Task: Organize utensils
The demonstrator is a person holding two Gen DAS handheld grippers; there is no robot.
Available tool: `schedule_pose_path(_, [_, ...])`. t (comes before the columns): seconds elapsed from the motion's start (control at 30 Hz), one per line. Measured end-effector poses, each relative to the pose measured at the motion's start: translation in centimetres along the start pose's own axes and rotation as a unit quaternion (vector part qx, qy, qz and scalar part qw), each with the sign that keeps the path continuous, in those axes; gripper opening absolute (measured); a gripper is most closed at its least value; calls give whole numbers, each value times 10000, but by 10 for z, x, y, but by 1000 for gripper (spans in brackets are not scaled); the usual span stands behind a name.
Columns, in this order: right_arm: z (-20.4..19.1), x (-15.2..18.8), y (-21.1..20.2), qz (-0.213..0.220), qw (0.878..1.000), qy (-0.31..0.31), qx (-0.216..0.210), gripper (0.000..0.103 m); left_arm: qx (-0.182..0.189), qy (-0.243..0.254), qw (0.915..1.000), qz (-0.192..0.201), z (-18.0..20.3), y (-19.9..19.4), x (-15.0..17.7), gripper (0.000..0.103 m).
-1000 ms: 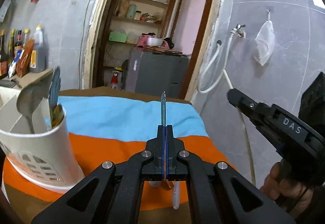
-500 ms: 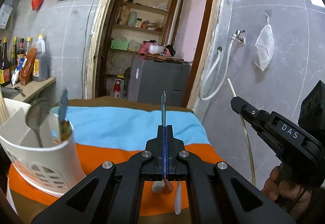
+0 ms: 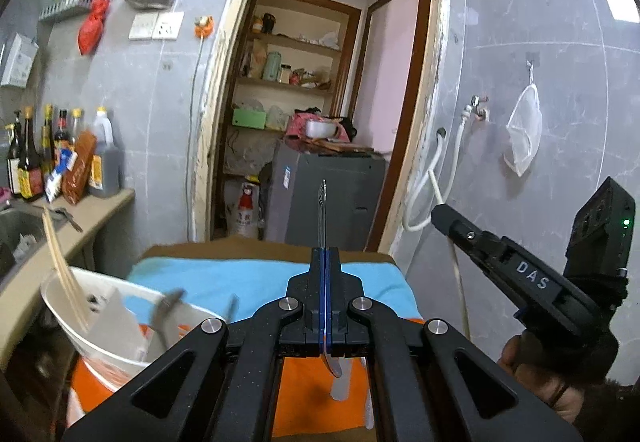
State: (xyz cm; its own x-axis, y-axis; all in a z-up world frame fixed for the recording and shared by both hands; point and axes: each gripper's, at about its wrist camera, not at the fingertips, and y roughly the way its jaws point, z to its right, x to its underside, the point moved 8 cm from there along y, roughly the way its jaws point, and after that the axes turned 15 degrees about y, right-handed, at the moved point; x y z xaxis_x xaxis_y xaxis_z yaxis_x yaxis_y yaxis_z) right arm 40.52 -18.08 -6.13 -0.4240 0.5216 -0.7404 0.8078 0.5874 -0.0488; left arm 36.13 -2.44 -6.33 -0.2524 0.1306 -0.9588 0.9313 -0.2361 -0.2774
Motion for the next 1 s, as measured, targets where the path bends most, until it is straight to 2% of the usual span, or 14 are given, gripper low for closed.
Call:
schedule_pose_path(0.33, [-59, -4, 28, 10, 9993, 97, -364, 3, -267, 62, 9993, 256, -49, -46, -44, 0])
schedule_pose_path(0.7, [-111, 3, 66, -25, 9969, 231, -755, 3, -610, -64, 9967, 523, -115, -88, -71, 0])
schedule_pose_path(0.83, [-119, 11, 79, -33, 9964, 217, -825, 3, -805, -77, 9953, 542, -138, -96, -69, 0])
schedule_pose_path(1.0, [-115, 26, 91, 86, 9955, 437, -834, 3, -1058, -74, 9936, 394, -166, -95, -50, 0])
